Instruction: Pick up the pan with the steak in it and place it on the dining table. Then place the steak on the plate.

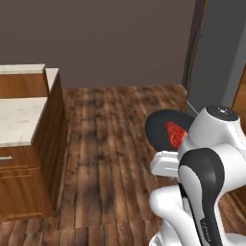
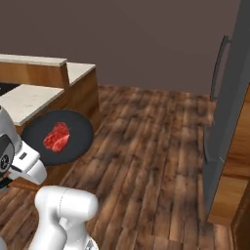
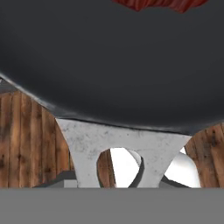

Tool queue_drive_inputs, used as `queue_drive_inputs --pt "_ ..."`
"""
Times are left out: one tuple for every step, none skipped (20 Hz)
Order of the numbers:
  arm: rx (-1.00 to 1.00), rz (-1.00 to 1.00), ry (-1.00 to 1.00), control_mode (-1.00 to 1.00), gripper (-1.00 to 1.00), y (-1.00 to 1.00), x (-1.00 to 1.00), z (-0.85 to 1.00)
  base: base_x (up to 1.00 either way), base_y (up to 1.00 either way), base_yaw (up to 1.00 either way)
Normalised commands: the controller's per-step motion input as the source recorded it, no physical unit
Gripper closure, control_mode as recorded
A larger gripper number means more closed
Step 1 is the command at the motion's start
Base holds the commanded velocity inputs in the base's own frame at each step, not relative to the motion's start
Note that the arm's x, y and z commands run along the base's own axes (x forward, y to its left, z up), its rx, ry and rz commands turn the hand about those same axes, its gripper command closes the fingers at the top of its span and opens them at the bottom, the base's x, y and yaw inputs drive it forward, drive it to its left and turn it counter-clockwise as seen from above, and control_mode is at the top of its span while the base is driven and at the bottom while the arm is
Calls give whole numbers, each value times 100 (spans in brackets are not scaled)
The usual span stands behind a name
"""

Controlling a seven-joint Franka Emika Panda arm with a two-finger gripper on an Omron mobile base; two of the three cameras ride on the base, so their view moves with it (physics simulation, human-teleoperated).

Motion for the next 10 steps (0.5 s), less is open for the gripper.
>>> queue_drive_inputs --pt "0 0 0 100 100 0 0 0 0 -100 0" --pt "0 0 0 100 100 0 0 0 22 -75 0" --pt "0 0 0 100 100 0 0 0 52 -54 0" --pt "0 0 0 100 100 0 0 0 71 -33 4" --pt "0 0 0 100 100 0 0 0 85 -27 4" --pt "0 0 0 100 100 0 0 0 91 -25 3" --pt "0 0 0 100 100 0 0 0 100 -22 2" --pt "0 0 0 100 100 0 0 0 100 -24 2" --pt "0 0 0 100 100 0 0 0 100 -24 2" --pt "0 0 0 100 100 0 0 0 100 -24 2"
